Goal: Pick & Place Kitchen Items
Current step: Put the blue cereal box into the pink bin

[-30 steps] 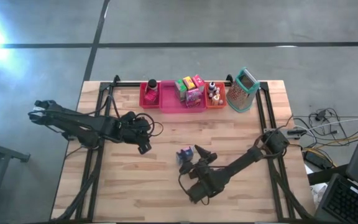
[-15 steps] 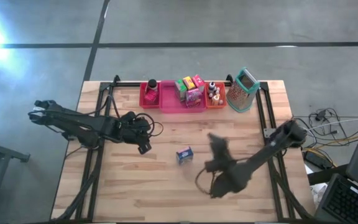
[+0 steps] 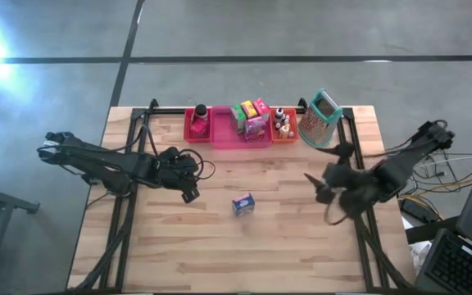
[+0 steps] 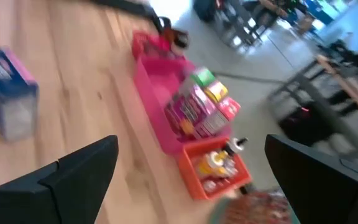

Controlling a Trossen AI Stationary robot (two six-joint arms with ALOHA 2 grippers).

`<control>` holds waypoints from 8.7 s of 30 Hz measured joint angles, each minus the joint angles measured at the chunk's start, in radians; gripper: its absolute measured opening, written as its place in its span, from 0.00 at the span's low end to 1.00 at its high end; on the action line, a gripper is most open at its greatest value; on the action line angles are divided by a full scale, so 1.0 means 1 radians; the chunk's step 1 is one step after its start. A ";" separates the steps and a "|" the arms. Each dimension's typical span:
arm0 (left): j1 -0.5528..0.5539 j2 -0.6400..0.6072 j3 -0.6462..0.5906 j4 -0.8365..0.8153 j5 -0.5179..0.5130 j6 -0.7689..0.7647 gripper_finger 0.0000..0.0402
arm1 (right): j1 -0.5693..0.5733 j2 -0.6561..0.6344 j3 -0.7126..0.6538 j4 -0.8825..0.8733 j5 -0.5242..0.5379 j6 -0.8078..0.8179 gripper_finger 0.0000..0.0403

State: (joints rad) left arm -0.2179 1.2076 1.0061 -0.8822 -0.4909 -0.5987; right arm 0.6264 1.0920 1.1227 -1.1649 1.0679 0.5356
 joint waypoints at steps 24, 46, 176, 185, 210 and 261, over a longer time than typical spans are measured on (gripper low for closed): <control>0.000 0.000 0.000 0.000 -0.002 -0.003 0.62 | -0.001 -0.651 -0.347 0.544 -0.283 -0.506 0.99; 0.000 0.000 0.000 0.160 0.034 0.003 0.62 | -0.001 -0.831 -0.347 0.301 -0.361 -0.594 0.99; -0.091 0.800 0.535 0.472 0.420 0.939 0.96 | -0.001 -0.824 -0.347 0.308 -0.361 -0.621 0.99; -0.086 0.907 0.606 0.468 0.455 0.884 0.99 | 0.000 -0.822 -0.347 0.308 -0.361 -0.618 0.99; -0.057 0.958 0.610 0.453 0.499 0.780 0.99 | 0.000 -0.822 -0.347 0.308 -0.361 -0.617 0.99; -0.094 0.681 0.719 -0.689 0.450 0.281 0.73 | 0.000 -0.823 -0.347 0.308 -0.361 -0.621 0.99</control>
State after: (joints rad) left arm -0.3119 1.8881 1.7252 -1.5711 -0.0406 -0.3180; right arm 0.6260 0.2695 0.7761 -0.8570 0.7067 -0.0849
